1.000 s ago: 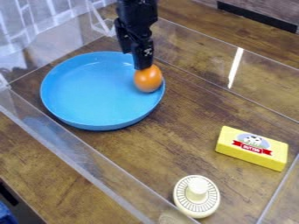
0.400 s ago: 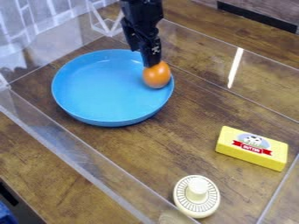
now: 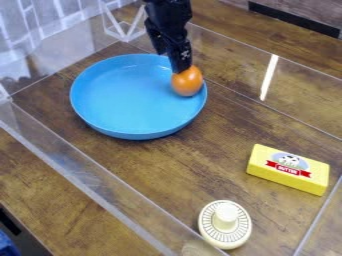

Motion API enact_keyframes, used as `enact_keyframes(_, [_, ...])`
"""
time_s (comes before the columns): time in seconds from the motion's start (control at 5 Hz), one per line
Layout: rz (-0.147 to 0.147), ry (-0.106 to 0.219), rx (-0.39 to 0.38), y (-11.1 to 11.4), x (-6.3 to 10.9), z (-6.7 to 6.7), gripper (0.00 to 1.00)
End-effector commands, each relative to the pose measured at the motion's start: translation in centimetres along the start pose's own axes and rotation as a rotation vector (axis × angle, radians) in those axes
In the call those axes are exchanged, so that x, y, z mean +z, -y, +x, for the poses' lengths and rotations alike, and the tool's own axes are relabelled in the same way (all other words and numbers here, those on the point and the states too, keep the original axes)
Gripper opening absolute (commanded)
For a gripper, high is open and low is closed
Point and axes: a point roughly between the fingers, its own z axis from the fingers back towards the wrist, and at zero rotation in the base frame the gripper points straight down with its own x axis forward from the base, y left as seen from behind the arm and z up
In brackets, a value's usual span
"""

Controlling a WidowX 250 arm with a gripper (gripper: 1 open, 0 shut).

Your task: Remove the orange ball from inside the blue tray and put it on the table

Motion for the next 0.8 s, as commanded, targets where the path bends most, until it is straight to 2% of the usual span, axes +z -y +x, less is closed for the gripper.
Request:
enact_keyframes(0.0, [-0.048,-0.033,-0.052,2.0,-2.7,-0.2,1.0])
enact_keyframes(0.6, [-0.053,-0.015,-0.054,2.4,-4.1,-0.2,1.0])
